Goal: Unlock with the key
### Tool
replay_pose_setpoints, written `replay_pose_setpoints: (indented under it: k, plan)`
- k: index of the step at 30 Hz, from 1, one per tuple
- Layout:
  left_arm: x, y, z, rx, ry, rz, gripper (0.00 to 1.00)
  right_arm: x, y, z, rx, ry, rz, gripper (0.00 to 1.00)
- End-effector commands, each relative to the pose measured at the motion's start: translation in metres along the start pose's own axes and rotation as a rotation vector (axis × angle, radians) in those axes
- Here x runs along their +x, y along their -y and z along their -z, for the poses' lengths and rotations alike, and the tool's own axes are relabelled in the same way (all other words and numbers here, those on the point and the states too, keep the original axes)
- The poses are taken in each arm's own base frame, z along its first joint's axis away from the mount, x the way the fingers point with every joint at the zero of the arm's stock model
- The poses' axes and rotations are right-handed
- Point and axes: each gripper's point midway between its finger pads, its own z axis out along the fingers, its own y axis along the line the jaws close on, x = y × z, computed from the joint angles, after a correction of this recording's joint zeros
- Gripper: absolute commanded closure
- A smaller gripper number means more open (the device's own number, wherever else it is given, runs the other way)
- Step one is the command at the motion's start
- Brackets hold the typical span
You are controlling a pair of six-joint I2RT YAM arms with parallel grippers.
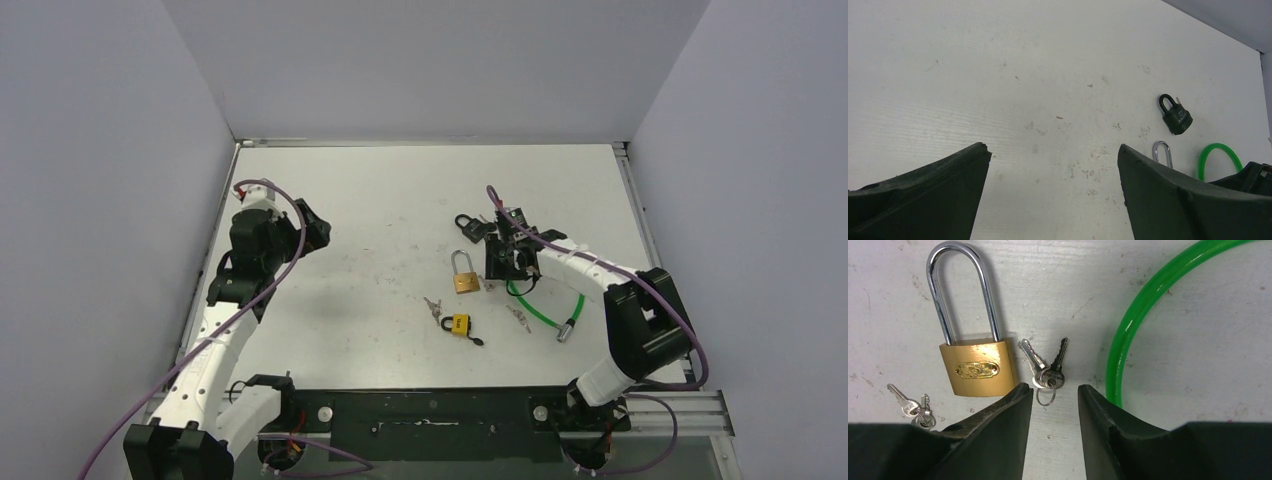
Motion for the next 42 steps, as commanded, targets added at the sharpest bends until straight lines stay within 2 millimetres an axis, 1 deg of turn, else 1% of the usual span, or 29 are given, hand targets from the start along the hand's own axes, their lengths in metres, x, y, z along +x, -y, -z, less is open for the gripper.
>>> replay_pose_setpoints:
  k: [1, 2, 3, 9, 13, 16, 17, 23, 25, 27, 28, 30, 32, 37, 42]
  plan:
    - [-0.008, 0.009, 0.002, 0.042, 0.038, 0.024, 0.03, -0.012, -0.001, -0.001, 0.043, 0.023, -0.018, 0.61]
    - [-0.007, 0.009, 0.002, 0.042, 0.037, 0.028, 0.03, -0.012, 0.003, -0.003, 0.068, 0.03, -0.026, 0.61]
    - [-0.007, 0.009, 0.002, 0.043, 0.037, 0.028, 0.03, -0.013, 0.003, -0.004, 0.071, 0.036, -0.032, 0.62]
    - [-0.006, 0.006, 0.001, 0.03, 0.042, 0.038, 0.03, -0.017, -0.005, -0.013, 0.058, 0.042, -0.091, 0.66]
    - [-0.003, 0.002, 0.001, 0.013, 0.035, 0.04, 0.03, -0.014, -0.01, -0.017, 0.05, 0.025, -0.126, 0.61]
    - [-0.003, 0.002, 0.002, 0.014, 0.038, 0.041, 0.03, -0.009, -0.011, -0.02, 0.059, 0.0, -0.117, 0.59]
    - [-0.005, -0.001, 0.002, -0.003, 0.049, 0.041, 0.03, -0.006, -0.011, -0.021, 0.065, -0.012, -0.11, 0.59]
    - [-0.005, -0.005, 0.002, -0.029, 0.052, 0.044, 0.03, 0.01, -0.004, -0.026, 0.141, -0.058, -0.076, 0.6]
    - [-0.005, -0.007, 0.002, -0.034, 0.053, 0.045, 0.03, 0.013, -0.002, -0.028, 0.151, -0.066, -0.076, 0.63]
    - [-0.005, -0.007, 0.003, -0.037, 0.055, 0.045, 0.03, 0.014, -0.001, -0.028, 0.155, -0.068, -0.075, 0.7]
    - [-0.005, -0.007, 0.003, -0.039, 0.055, 0.046, 0.03, 0.014, -0.001, -0.028, 0.158, -0.067, -0.076, 0.75]
    - [-0.006, -0.008, 0.003, -0.04, 0.058, 0.046, 0.03, 0.012, -0.001, -0.027, 0.16, -0.061, -0.073, 0.83]
    - [-0.005, -0.007, 0.003, -0.039, 0.056, 0.048, 0.03, 0.007, -0.001, -0.025, 0.161, -0.038, -0.073, 0.88]
    - [-0.004, -0.004, 0.004, -0.023, 0.054, 0.046, 0.03, -0.009, -0.006, -0.018, 0.143, 0.038, -0.058, 0.92]
    - [-0.003, -0.002, 0.003, -0.009, 0.05, 0.046, 0.03, -0.026, -0.013, -0.007, 0.103, 0.13, -0.046, 0.93]
